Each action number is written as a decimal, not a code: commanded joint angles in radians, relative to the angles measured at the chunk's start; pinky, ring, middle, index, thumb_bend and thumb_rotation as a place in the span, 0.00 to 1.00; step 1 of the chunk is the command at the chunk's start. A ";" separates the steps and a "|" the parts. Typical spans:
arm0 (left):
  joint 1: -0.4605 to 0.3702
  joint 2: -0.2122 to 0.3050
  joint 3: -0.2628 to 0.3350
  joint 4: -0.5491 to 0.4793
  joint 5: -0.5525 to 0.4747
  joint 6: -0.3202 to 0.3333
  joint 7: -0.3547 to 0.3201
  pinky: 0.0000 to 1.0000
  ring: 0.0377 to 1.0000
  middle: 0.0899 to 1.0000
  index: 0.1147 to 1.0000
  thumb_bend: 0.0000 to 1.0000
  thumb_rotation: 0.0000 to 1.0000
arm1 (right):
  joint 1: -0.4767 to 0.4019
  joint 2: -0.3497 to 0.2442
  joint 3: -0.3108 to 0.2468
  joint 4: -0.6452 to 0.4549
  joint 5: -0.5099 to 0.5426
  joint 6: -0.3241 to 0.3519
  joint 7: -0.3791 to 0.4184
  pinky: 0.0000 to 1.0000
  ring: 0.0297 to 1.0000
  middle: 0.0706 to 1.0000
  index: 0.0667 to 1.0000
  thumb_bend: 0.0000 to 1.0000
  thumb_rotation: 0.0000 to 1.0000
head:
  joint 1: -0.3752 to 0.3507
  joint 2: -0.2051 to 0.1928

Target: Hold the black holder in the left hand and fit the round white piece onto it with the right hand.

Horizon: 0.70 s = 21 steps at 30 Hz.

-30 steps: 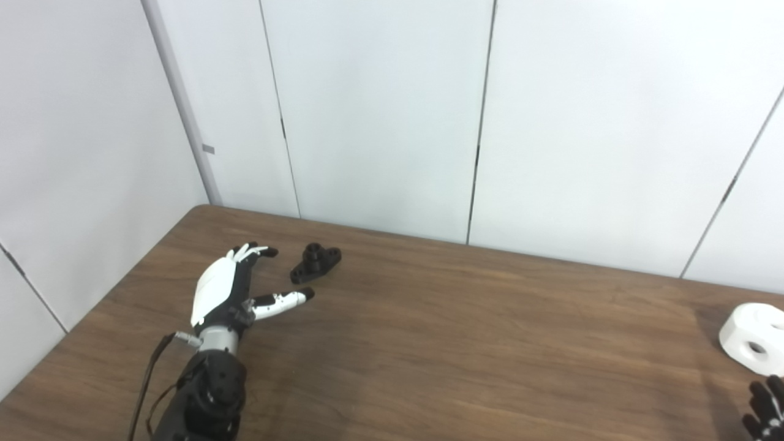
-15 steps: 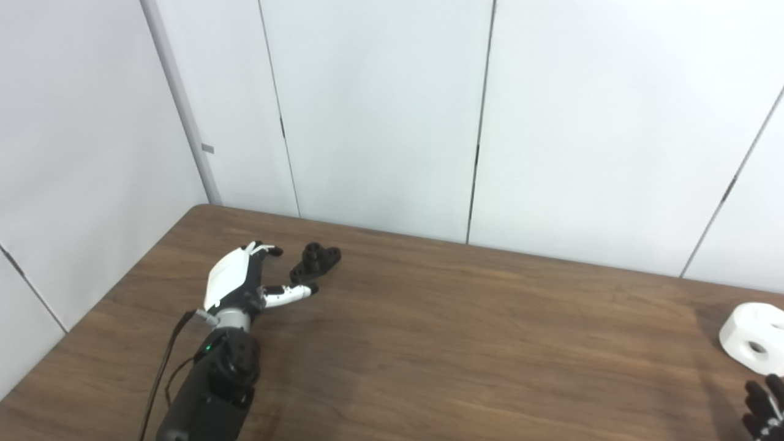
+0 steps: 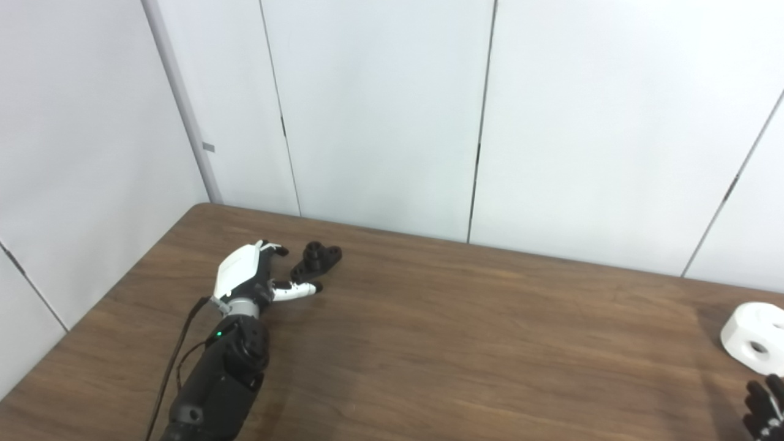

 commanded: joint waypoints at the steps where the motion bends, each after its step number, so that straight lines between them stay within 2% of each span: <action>1: -0.058 0.028 -0.005 -0.004 0.014 -0.013 0.033 1.00 1.00 0.95 0.77 0.90 0.38 | 0.019 0.026 0.013 0.011 0.004 -0.005 -0.012 1.00 0.98 0.94 0.96 0.67 1.00 | 0.000 0.001; 9: -0.097 0.026 -0.035 0.054 0.003 -0.008 0.038 1.00 1.00 0.95 0.77 0.89 0.39 | 0.018 0.033 0.011 0.013 0.010 -0.006 -0.016 1.00 0.96 0.94 0.96 0.65 1.00 | -0.012 0.002; 19: -0.138 0.017 -0.059 0.117 -0.019 -0.038 0.052 1.00 1.00 0.94 0.75 0.88 0.37 | 0.025 0.032 0.014 0.010 0.009 0.007 -0.020 1.00 1.00 0.96 0.98 0.65 1.00 | -0.012 0.005; 21: -0.144 0.017 -0.066 0.130 -0.016 -0.041 0.054 1.00 1.00 0.94 0.75 0.88 0.39 | 0.026 0.033 0.014 0.007 0.010 0.009 -0.020 1.00 1.00 0.97 0.99 0.65 0.99 | -0.013 0.006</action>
